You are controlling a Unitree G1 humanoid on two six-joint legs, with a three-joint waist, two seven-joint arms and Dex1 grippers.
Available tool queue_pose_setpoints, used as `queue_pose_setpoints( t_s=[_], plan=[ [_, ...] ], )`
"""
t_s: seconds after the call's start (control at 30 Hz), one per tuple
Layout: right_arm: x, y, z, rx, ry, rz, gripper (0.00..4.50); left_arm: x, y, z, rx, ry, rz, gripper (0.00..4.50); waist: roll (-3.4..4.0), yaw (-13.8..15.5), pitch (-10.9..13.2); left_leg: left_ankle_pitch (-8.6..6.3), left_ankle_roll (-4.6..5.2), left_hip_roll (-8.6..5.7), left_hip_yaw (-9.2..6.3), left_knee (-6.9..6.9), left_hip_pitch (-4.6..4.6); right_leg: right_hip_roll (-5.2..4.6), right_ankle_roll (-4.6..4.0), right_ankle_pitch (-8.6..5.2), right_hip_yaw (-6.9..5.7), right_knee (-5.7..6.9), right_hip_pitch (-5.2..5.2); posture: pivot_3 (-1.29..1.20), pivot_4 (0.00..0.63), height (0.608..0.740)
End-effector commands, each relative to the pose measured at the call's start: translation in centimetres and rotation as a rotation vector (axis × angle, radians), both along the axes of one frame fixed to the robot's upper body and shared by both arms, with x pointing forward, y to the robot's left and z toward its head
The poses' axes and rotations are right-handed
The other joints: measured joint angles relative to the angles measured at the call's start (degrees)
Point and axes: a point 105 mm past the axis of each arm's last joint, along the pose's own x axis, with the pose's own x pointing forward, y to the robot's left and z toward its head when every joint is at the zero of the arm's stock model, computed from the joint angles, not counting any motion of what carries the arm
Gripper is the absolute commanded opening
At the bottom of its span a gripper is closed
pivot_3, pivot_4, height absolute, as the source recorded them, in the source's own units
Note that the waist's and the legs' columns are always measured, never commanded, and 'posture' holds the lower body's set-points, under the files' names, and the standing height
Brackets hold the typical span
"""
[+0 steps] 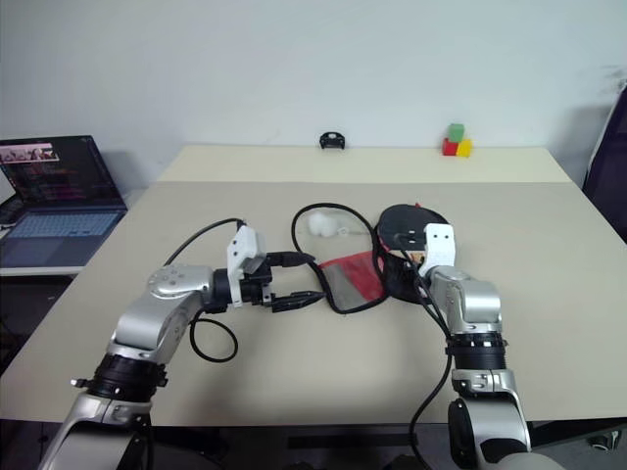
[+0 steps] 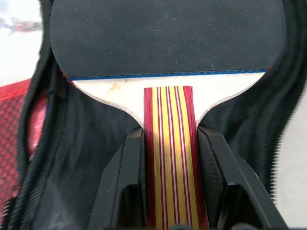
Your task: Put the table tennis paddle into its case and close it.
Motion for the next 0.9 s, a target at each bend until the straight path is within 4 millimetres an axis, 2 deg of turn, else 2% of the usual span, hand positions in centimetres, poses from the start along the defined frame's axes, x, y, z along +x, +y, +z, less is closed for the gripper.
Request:
queue_pose_setpoints(
  t_s=[0.03,0.37,0.73,0.77,0.9],
  plan=[
    [0.3,0.3,2.2,0.001,-0.094,-0.013,1.11,-0.3,0.2,1.5,-0.005,-0.068,-0.002,4.32,0.00,0.0,0.0,0.00,0.00,0.00,0.00,0.00,0.00,0.00,0.00,0.00,0.00,0.02,0.00,0.00,0.150,0.740],
    [-0.4,0.9,0.5,-0.001,-0.043,-0.024,1.11,-0.2,-0.1,1.4,-0.009,-0.066,-0.008,4.32,0.00,0.0,0.0,0.01,0.00,0.00,-0.01,0.02,0.01,0.01,0.00,0.00,0.00,0.09,-0.02,0.00,0.150,0.740],
    [-0.2,0.4,0.1,-0.026,-0.046,-0.061,1.11,-0.3,0.0,1.4,-0.008,-0.065,-0.004,4.32,0.00,0.0,0.0,0.02,-0.01,0.00,-0.01,0.03,0.02,0.01,0.00,0.00,-0.01,0.11,-0.01,0.00,0.150,0.740],
    [-0.2,0.4,0.2,-0.028,-0.051,-0.063,1.84,-0.3,0.0,1.4,-0.007,-0.065,-0.004,4.32,0.00,0.0,0.0,0.02,-0.01,0.00,-0.01,0.03,0.02,0.01,0.00,0.00,0.00,0.12,-0.02,0.00,0.150,0.740],
    [-0.1,0.6,0.4,-0.026,-0.067,-0.059,3.03,-0.3,0.0,1.4,-0.007,-0.066,-0.002,4.32,0.00,0.0,0.0,0.02,0.00,0.00,0.00,0.04,0.04,0.01,0.00,0.00,0.00,0.16,-0.02,0.00,0.150,0.740]
  ],
)
